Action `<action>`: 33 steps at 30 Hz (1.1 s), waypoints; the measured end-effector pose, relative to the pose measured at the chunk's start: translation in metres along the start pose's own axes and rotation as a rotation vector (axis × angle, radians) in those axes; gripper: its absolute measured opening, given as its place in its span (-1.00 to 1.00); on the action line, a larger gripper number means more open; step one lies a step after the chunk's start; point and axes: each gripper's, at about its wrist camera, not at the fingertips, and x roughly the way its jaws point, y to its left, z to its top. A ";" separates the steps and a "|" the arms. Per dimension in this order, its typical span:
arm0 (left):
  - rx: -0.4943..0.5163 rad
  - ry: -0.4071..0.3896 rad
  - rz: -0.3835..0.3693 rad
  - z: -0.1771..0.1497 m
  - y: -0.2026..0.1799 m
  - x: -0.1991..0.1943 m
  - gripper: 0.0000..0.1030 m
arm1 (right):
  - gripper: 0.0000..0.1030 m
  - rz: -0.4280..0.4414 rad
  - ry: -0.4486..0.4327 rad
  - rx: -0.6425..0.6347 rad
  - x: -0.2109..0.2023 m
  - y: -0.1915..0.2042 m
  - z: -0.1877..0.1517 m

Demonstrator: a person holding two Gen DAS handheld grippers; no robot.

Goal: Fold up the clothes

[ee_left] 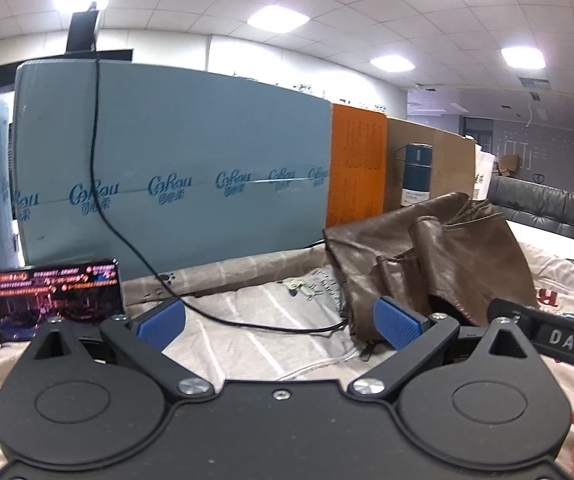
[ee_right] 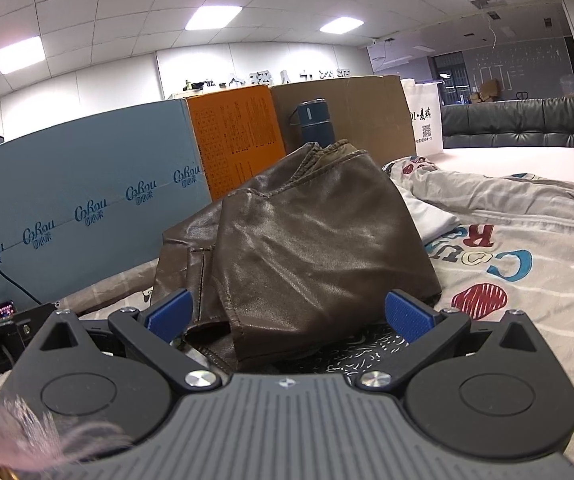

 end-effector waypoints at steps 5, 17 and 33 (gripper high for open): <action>-0.017 0.020 -0.001 -0.002 -0.002 -0.005 1.00 | 1.00 0.016 0.002 0.005 0.000 -0.001 0.001; -0.037 0.003 0.024 0.000 -0.001 -0.034 1.00 | 1.00 0.042 -0.010 0.007 -0.005 0.001 0.000; -0.051 -0.056 0.084 0.002 0.025 -0.087 1.00 | 1.00 0.176 0.017 -0.145 -0.040 0.047 0.005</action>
